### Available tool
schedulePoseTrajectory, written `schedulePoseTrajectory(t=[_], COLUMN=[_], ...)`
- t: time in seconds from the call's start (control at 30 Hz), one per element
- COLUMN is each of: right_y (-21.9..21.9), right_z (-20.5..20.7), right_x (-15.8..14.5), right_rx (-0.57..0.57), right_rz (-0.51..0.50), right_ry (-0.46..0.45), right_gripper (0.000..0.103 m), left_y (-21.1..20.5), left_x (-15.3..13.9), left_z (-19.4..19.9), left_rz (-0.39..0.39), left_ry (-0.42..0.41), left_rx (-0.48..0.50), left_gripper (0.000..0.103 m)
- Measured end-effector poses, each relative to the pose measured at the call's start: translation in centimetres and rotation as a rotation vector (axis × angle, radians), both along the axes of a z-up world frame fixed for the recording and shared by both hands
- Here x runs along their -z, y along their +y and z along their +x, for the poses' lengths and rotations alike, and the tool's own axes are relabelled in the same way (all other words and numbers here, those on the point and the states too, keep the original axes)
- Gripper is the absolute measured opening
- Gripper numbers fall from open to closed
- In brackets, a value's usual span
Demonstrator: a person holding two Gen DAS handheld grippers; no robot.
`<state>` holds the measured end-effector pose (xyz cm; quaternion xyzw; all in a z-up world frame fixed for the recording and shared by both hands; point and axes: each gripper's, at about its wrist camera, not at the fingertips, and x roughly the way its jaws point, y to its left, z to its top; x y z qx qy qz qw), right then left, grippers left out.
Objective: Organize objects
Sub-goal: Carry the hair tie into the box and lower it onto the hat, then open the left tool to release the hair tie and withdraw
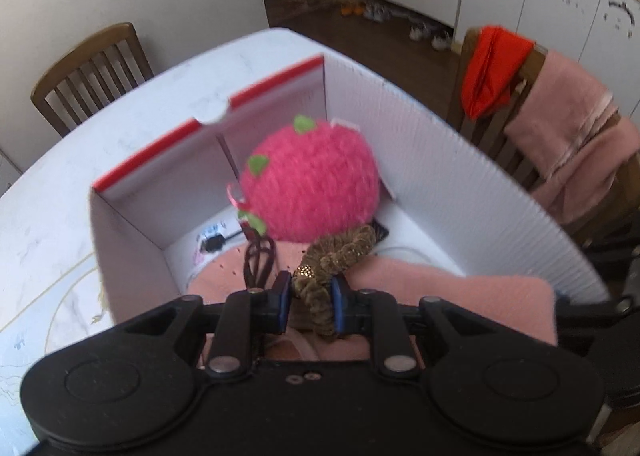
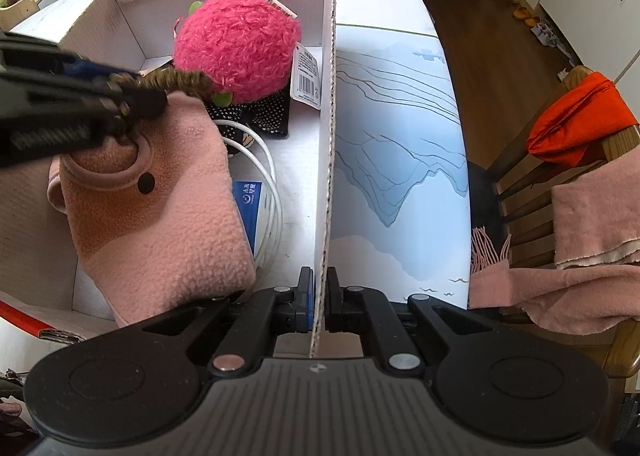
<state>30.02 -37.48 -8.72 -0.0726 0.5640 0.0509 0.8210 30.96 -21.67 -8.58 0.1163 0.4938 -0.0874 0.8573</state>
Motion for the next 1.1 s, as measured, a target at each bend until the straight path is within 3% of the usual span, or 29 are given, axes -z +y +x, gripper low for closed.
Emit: schedulePoseTrajectory(t=[0.3,0.5,0.57,0.6,0.7,0.83,1.1], right_y=[-0.1,-0.1,-0.1,-0.2,-0.4,-0.5,-0.5], right_z=[-0.1,-0.2,-0.2,-0.2,-0.2,-0.2,-0.5], right_x=[-0.2,-0.8,-1.0,-1.1,-1.3,-1.5,-1.9], right_rx=[-0.015,-0.038,-0.046,-0.052,-0.066,-0.092,-0.141], right_rz=[-0.001,0.005,0.009,0.010,0.016,0.020,0.018], right_ry=[-0.015,-0.027,-0.033,-0.036,-0.040,-0.042,-0.049], right_gripper=[0.005,0.005,0.005,0.005,0.005,0.005,0.007], left_y=[1.0,1.9,2.0,2.1,2.3,2.6,3.4], left_x=[0.5,-0.2,-0.7,-1.0,-2.0,-3.3,-4.8], left_z=[0.4,-0.2,-0.9,-1.2,-2.2,-3.0,-5.2], left_rz=[-0.050,-0.111,-0.123,-0.125,-0.148,-0.170,-0.213], left_ry=[0.035,0.029,0.011,-0.003,-0.027,-0.062,-0.116], left_rx=[-0.030,-0.074,-0.079,-0.086,-0.101,-0.144,-0.210], left_gripper=[0.021,0.042,0.060,0.064,0.066,0.079,0.088])
